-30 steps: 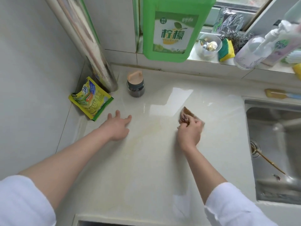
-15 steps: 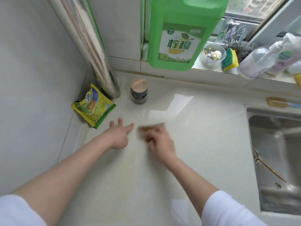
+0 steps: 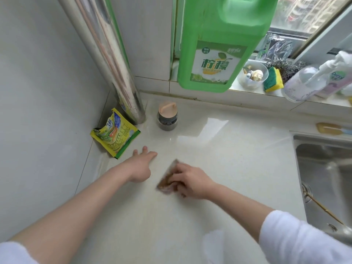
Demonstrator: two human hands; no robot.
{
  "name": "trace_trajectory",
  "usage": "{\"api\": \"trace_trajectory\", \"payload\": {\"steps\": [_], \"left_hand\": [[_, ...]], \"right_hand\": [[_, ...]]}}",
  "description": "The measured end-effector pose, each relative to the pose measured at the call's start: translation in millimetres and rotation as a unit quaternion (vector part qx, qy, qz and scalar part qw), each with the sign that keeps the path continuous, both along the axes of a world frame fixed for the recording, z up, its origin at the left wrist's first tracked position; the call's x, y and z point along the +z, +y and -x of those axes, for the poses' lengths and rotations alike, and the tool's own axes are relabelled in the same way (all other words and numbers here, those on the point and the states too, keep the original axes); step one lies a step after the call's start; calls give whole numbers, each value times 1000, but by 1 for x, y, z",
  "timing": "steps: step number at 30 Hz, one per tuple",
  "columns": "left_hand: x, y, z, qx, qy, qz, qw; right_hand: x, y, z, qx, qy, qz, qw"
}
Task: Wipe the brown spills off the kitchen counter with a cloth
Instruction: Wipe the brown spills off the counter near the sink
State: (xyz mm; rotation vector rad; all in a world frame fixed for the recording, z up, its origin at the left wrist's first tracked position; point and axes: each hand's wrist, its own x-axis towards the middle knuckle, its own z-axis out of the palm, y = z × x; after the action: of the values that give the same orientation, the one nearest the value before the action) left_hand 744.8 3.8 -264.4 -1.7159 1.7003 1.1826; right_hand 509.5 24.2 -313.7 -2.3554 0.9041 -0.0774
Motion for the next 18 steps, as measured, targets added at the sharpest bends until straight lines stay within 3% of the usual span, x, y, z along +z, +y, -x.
{"api": "trace_trajectory", "payload": {"steps": [1, 2, 3, 4, 5, 6, 7, 8, 10, 11, 12, 13, 14, 15, 16, 17, 18], "left_hand": [[1, -2, -2, 14, 12, -2, 1000], [2, -2, -3, 26, 18, 2, 999], [4, -3, -2, 33, 17, 16, 999], [6, -5, 0, 38, 9, 44, 998], [10, -8, 3, 46, -6, 92, 995], [15, -14, 7, 62, -25, 155, 986], [21, -22, 12, 85, -34, 222, 971], [28, -31, 17, 116, -29, 282, 952], [37, -49, 26, 197, 9, 358, 913], [39, -58, 29, 232, 29, 370, 899], [40, -64, 32, 253, 46, 371, 892], [38, -71, 35, 266, 62, 365, 890], [33, -74, 37, 277, 84, 354, 889], [27, -79, 39, 291, 111, 342, 887], [19, -81, 41, 305, 130, 331, 884], [11, -85, 44, 314, 140, 326, 881], [5, -88, 47, 321, 141, 327, 878]], "right_hand": [[-1, -16, 22, -43, 13, -1, 999], [2, -36, 41, -162, 21, -23, 986], [6, -57, 58, -314, 6, -42, 948], [10, -74, 70, -460, -6, -48, 886], [10, -85, 72, -569, -13, -56, 820], [8, -90, 63, -620, -10, -45, 784], [7, -90, 46, -619, -23, -40, 784], [5, -82, 26, -565, -46, -46, 823], [5, -56, -3, -313, -55, -32, 948], [5, -50, -4, -178, -31, -28, 983], [4, -56, 7, -88, -11, -9, 996], [4, -73, 20, -96, 0, 2, 995], [4, -87, 36, -173, 3, 3, 985], [3, -105, 53, -304, -2, -7, 953], [5, -118, 67, -444, -1, -19, 896], [6, -126, 73, -534, -1, -26, 845], [7, -128, 69, -546, -4, -14, 838]]}}
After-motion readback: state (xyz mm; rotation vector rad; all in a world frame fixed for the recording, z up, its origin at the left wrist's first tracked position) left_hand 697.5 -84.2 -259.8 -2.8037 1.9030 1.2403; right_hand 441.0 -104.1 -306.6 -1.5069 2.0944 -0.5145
